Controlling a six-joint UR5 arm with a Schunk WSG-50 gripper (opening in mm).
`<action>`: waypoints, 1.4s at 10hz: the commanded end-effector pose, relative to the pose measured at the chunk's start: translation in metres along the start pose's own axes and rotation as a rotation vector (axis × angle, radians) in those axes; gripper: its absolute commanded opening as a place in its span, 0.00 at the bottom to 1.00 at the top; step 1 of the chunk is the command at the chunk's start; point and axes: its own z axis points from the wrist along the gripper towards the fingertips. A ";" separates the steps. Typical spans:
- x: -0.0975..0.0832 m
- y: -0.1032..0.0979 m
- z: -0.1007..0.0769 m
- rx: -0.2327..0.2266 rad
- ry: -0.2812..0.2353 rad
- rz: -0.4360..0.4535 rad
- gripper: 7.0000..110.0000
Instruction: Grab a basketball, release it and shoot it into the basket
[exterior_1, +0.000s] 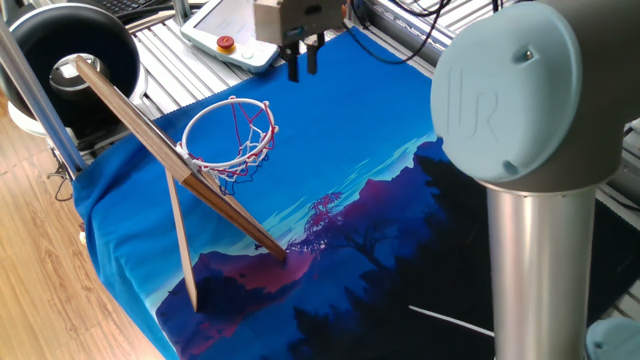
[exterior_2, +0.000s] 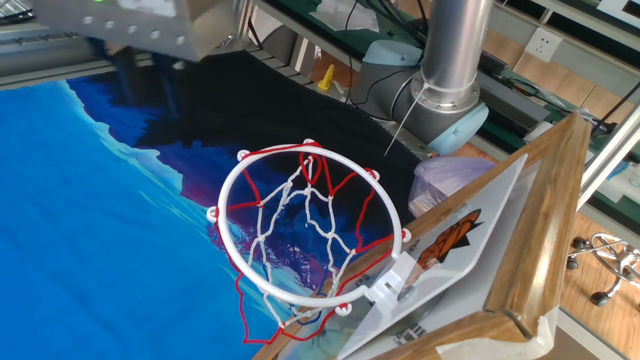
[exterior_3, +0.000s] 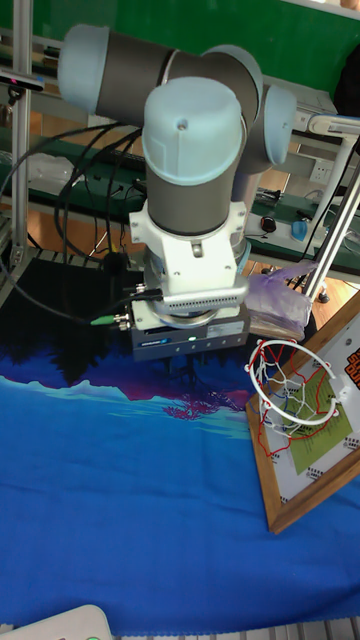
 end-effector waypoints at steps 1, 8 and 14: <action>-0.004 -0.024 0.001 0.075 0.021 -0.097 0.36; -0.010 -0.051 0.006 0.202 0.072 -0.260 0.36; -0.006 -0.068 0.046 0.287 0.061 -0.293 0.15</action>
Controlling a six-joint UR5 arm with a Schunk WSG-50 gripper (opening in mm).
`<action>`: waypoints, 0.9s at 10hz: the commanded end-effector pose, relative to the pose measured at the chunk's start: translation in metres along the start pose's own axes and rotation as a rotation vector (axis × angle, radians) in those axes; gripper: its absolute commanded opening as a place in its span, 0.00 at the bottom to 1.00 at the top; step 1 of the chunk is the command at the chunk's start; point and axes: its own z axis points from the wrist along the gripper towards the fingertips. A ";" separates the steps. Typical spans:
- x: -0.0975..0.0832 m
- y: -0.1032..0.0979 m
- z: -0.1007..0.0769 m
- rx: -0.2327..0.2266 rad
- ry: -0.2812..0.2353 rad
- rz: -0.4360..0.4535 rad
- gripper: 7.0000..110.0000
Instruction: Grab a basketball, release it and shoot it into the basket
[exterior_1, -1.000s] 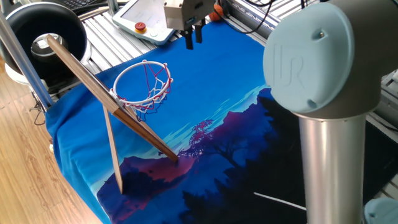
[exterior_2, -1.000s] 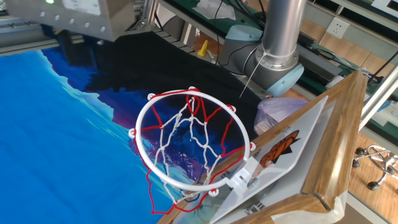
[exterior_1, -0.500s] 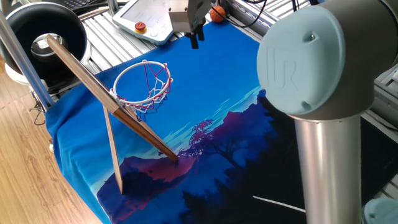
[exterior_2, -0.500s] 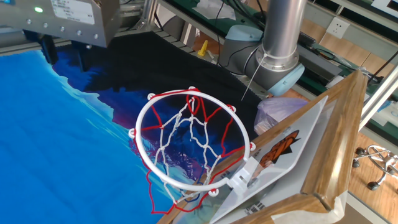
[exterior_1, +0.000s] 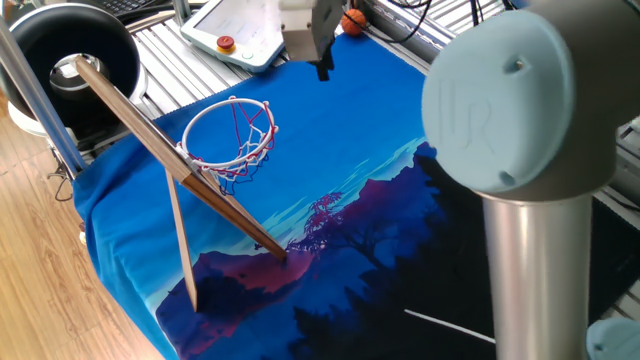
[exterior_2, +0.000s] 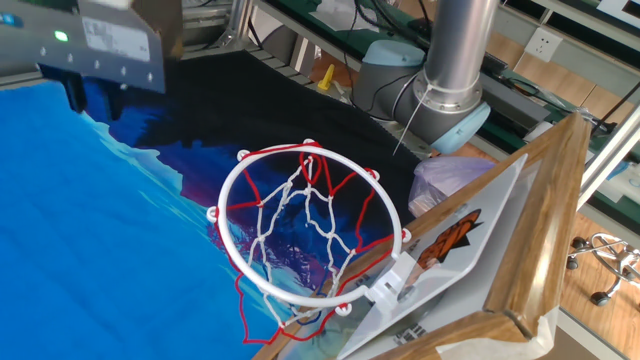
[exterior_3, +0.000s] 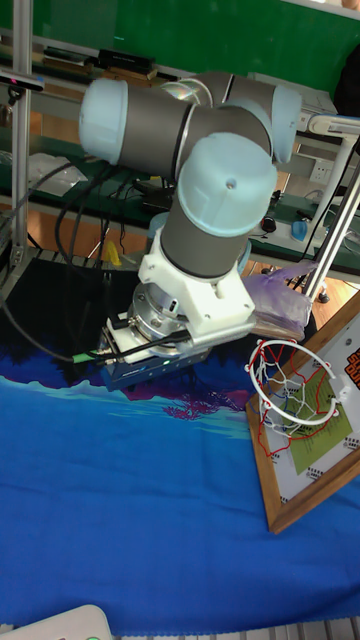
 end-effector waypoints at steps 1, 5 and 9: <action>-0.002 -0.003 0.022 0.045 -0.016 0.003 0.15; -0.025 0.001 0.056 0.060 -0.114 0.087 0.15; -0.051 -0.017 0.071 0.059 -0.382 0.135 0.15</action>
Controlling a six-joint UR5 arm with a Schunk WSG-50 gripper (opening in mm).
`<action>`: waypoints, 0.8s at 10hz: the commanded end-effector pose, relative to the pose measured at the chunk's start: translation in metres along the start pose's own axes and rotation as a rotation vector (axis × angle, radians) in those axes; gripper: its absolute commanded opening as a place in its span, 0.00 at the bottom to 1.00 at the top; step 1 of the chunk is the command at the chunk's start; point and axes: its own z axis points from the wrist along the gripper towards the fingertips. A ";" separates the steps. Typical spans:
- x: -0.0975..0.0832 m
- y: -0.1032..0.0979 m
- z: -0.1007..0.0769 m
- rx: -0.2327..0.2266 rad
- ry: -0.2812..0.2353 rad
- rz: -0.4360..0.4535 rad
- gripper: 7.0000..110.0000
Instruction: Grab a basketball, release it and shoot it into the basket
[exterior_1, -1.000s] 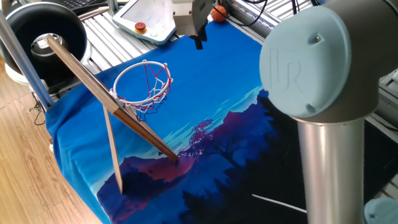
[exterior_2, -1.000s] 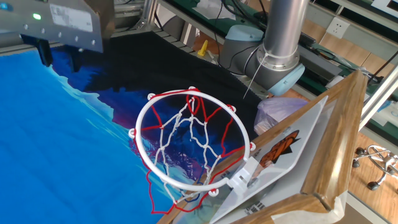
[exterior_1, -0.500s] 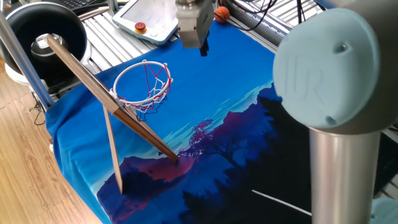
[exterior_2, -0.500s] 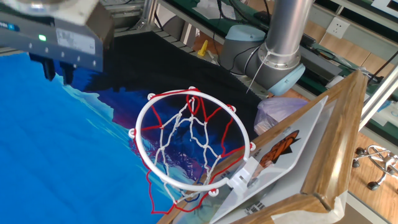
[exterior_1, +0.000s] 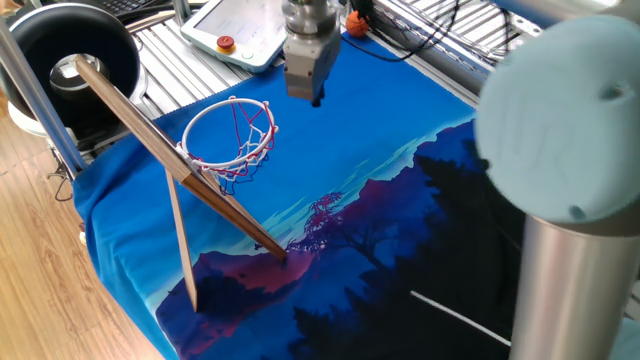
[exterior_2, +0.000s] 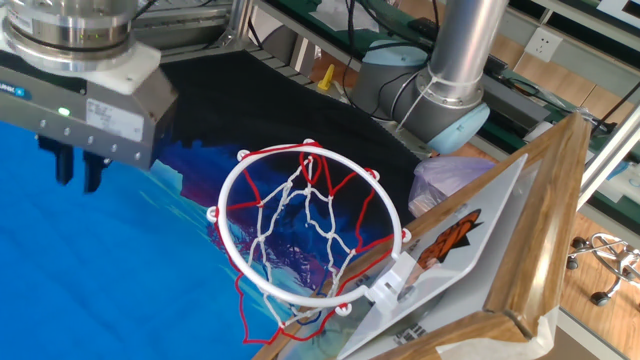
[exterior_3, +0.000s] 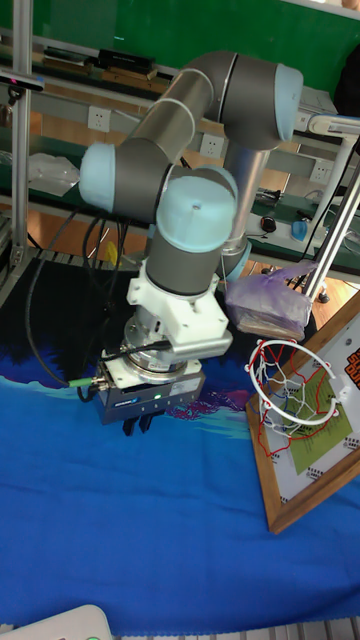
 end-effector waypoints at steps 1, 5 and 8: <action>-0.004 -0.005 0.016 -0.007 -0.117 0.079 0.15; -0.006 0.005 0.017 -0.047 -0.112 0.141 0.00; -0.004 0.004 0.017 -0.043 -0.102 0.143 0.00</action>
